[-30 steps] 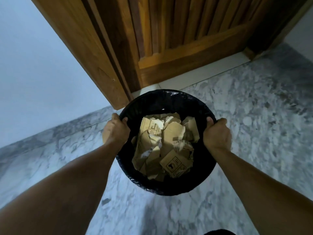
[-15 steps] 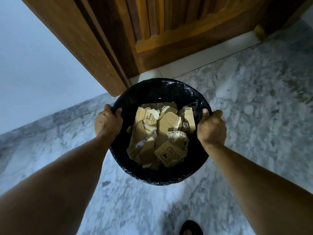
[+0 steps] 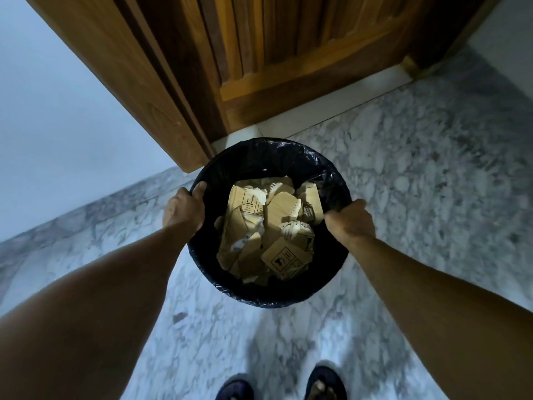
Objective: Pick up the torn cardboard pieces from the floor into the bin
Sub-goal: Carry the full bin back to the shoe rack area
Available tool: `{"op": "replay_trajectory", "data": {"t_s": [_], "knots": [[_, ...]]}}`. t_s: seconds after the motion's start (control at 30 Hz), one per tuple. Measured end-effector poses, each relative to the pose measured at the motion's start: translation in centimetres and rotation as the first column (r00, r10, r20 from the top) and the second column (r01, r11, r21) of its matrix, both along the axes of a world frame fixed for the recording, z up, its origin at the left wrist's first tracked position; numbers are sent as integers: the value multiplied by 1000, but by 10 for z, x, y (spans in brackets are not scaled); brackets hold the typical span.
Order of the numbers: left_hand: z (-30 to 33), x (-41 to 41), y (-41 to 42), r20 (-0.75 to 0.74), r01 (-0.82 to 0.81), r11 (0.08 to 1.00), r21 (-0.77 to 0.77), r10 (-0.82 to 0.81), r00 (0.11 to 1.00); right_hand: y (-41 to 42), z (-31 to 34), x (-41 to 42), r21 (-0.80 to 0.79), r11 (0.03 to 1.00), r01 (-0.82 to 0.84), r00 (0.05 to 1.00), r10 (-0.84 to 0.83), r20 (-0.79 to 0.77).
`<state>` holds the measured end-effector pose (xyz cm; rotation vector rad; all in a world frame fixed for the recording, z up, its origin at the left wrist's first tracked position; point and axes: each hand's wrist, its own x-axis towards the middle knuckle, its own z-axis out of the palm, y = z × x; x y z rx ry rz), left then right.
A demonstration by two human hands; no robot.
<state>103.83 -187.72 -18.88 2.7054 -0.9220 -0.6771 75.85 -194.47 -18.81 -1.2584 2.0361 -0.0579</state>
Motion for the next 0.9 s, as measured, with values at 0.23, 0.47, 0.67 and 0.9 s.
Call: {"op": "replay_trajectory", "data": {"t_s": [0.23, 0.47, 0.67, 0.9], "knots": [[73, -14, 19, -95, 2, 1000, -3, -2, 995, 40, 71, -26, 75, 994, 80, 994, -85, 69], [180, -40, 32, -161, 63, 994, -87, -77, 984, 78, 184, -66, 9, 995, 104, 991, -104, 86], [275, -78, 50, -164, 137, 976, -170, -165, 972, 118, 278, -108, -30, 994, 106, 993, -104, 55], [359, -145, 76, -218, 185, 949, -256, -243, 945, 174, 351, -181, -78, 949, 306, 945, -292, 151]]}}
